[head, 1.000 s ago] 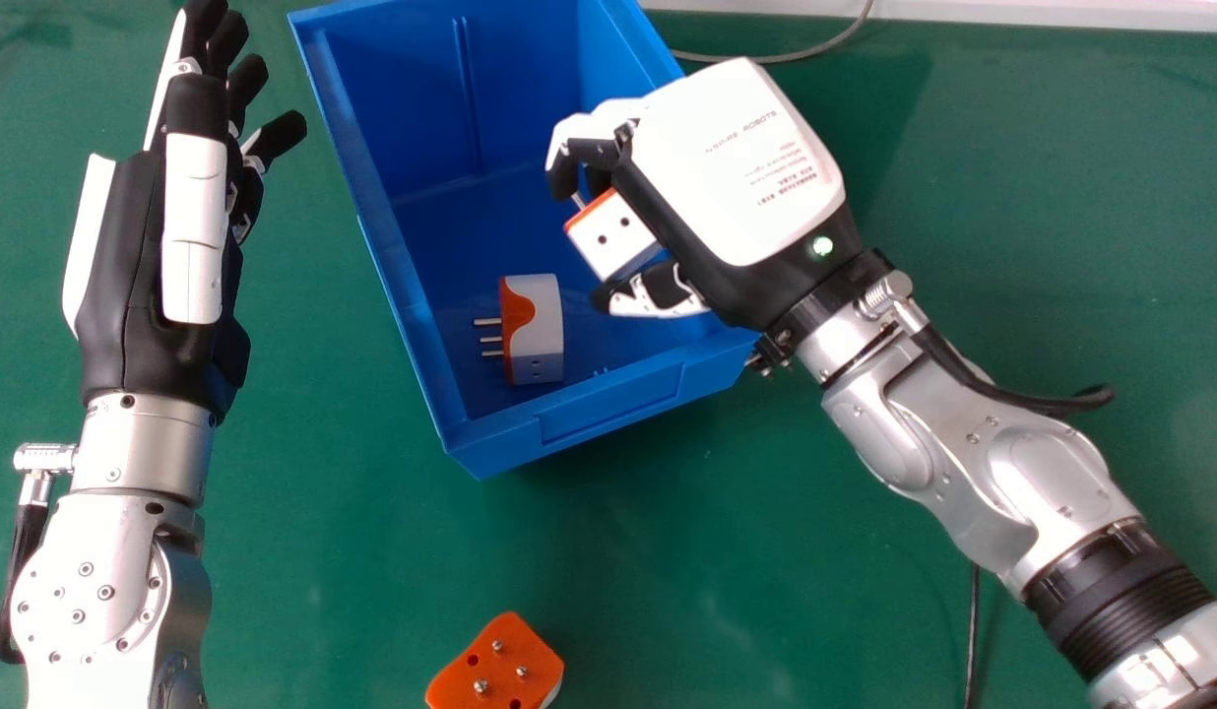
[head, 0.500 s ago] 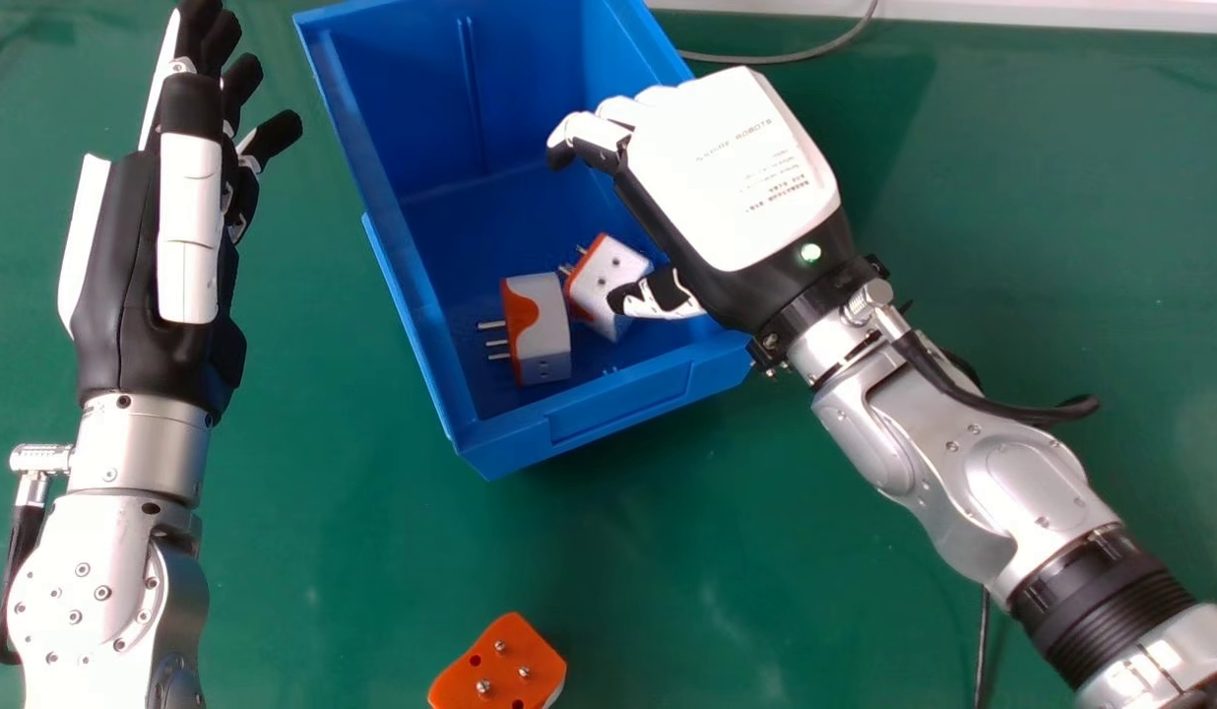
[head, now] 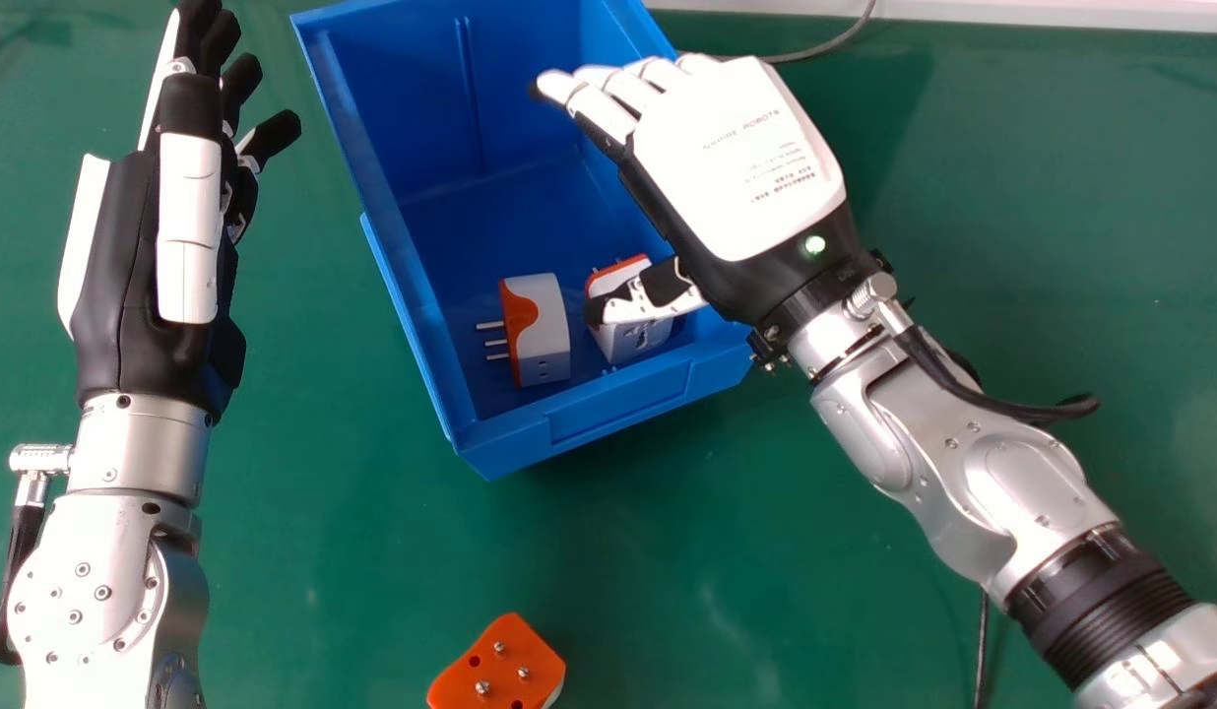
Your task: Pick all objects and put in blue box
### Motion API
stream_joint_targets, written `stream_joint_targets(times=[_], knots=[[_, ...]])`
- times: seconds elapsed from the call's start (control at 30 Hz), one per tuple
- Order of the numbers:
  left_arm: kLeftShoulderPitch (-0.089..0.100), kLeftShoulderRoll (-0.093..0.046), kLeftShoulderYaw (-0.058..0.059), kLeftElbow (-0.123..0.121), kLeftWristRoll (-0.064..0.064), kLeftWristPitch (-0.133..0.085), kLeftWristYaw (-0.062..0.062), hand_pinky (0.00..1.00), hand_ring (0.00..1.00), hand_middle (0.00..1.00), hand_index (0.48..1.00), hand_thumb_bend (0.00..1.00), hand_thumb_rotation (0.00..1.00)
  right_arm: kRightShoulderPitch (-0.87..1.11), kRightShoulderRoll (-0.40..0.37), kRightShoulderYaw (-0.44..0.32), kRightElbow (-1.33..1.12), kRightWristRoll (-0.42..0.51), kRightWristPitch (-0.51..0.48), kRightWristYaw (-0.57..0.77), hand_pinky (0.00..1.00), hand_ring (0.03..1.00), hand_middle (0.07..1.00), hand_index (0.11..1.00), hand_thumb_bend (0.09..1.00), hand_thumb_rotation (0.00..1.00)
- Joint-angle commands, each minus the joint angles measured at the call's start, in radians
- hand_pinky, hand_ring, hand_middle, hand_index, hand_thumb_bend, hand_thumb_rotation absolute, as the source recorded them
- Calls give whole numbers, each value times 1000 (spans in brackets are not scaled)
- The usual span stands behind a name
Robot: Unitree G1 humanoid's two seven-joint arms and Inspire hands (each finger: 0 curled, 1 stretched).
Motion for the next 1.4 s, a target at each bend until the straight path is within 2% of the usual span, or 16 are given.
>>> stream_joint_targets(times=[0.0,0.1,0.13,0.3,0.4,0.53,0.67,0.77,0.9,1.0,1.17,1.27,1.37], knots=[[-17,7,1,-10,0,-14,-1,898,980,997,975,881,983,-17,-13,-13,-50,22,-3,13,824,875,898,901,879,466],[-20,7,0,-4,3,-18,-1,898,980,997,975,881,983,-22,-20,-30,-60,50,-9,39,824,875,898,901,879,466],[-21,7,0,-2,4,-18,-1,899,980,997,976,883,983,-24,-24,-39,-64,64,-11,54,859,900,918,921,890,507],[-28,6,-3,8,14,-25,4,899,981,997,976,880,985,-40,-67,-100,-123,176,-47,173,888,920,935,937,908,535],[-35,1,-4,18,11,-32,1,899,980,997,975,882,985,-51,-107,-148,-171,254,-86,250,899,936,948,950,927,553],[-41,-1,-5,30,9,-31,0,899,981,997,975,881,986,-66,-150,-209,-211,382,-167,351,888,949,958,960,942,564],[-47,-6,-7,43,14,-40,7,899,980,996,975,880,985,-70,-181,-250,-269,478,-205,459,864,957,967,968,954,558],[-49,-11,-13,44,17,-39,11,899,980,996,973,880,983,-48,-194,-290,-383,597,-177,592,840,960,974,975,964,549],[-50,-17,-19,41,28,-40,20,898,979,995,972,879,983,-5,-211,-322,-538,665,-134,708,807,937,970,980,970,521],[-52,-20,-21,40,28,-38,23,898,979,995,972,878,983,36,-224,-345,-624,717,-115,773,773,908,954,984,975,493],[-57,-24,-17,48,16,-47,19,899,980,995,970,870,985,115,-248,-388,-763,773,-75,858,725,869,932,990,985,460],[-58,-13,-13,54,14,-49,7,899,980,995,970,870,985,154,-250,-398,-795,797,-77,883,725,869,932,990,985,460],[-61,-8,-9,60,16,-53,4,898,979,994,968,865,983,160,-269,-388,-834,820,-31,950,717,861,923,992,988,452]])
